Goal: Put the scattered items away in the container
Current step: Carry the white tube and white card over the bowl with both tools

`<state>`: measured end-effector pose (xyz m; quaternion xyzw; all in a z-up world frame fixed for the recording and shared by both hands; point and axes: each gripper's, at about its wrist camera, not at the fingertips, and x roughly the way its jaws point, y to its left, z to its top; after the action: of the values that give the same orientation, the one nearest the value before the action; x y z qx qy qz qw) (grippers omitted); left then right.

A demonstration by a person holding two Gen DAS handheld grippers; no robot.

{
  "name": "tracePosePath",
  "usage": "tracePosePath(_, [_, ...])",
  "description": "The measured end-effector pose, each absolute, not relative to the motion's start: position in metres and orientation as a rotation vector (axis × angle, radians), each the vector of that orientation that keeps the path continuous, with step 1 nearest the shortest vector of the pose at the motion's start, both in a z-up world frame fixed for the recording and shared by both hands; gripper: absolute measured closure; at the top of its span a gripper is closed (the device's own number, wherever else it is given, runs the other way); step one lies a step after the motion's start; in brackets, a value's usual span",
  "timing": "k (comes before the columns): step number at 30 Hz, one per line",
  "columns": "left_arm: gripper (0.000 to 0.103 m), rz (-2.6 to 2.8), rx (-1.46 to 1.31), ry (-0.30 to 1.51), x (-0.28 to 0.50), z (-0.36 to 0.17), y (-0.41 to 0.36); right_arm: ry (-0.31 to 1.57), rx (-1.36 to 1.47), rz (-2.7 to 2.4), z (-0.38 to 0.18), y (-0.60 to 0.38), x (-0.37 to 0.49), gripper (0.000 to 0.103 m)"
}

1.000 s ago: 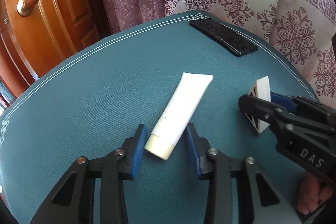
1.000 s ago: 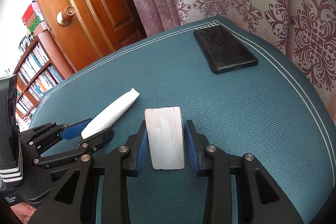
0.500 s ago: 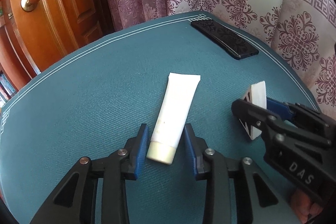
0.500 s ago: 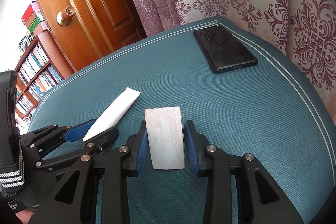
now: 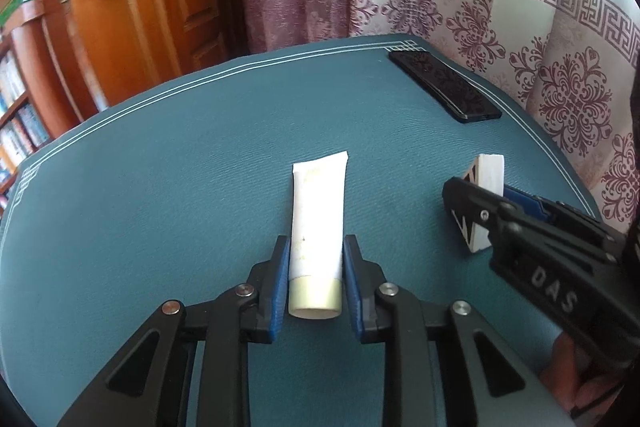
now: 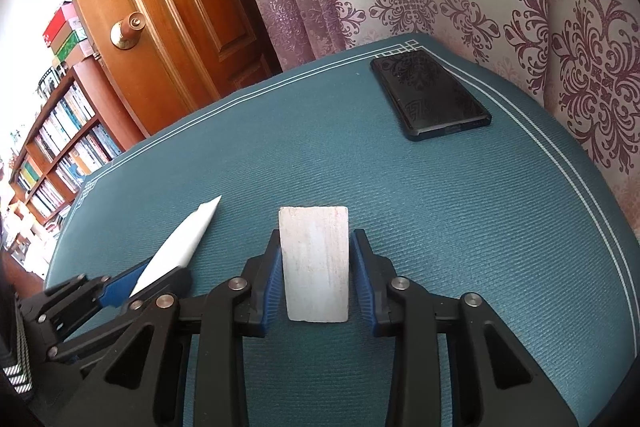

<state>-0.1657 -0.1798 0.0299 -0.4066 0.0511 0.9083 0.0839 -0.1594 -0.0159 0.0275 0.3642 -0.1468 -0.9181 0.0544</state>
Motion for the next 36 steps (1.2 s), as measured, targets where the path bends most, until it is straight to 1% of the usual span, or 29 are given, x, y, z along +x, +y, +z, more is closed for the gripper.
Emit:
tracePosePath(5, [0.075, 2.823, -1.217, 0.098, -0.134, 0.040, -0.200, -0.488, 1.108, -2.713, 0.031, -0.022, -0.155, 0.069])
tracePosePath(14, [0.075, 3.012, -1.237, 0.032, -0.070, 0.056, -0.251, -0.446, 1.055, -2.598, 0.042, -0.055, -0.134, 0.069])
tracePosePath(26, [0.075, 3.238, -1.246, 0.011, -0.002, 0.066, -0.307, -0.342, 1.022, -2.432, 0.051, -0.109, -0.098, 0.069])
tracePosePath(36, [0.075, 3.365, -1.243, -0.091, 0.039, 0.071, -0.354, -0.238, 1.011, -2.292, 0.052, -0.154, -0.061, 0.069])
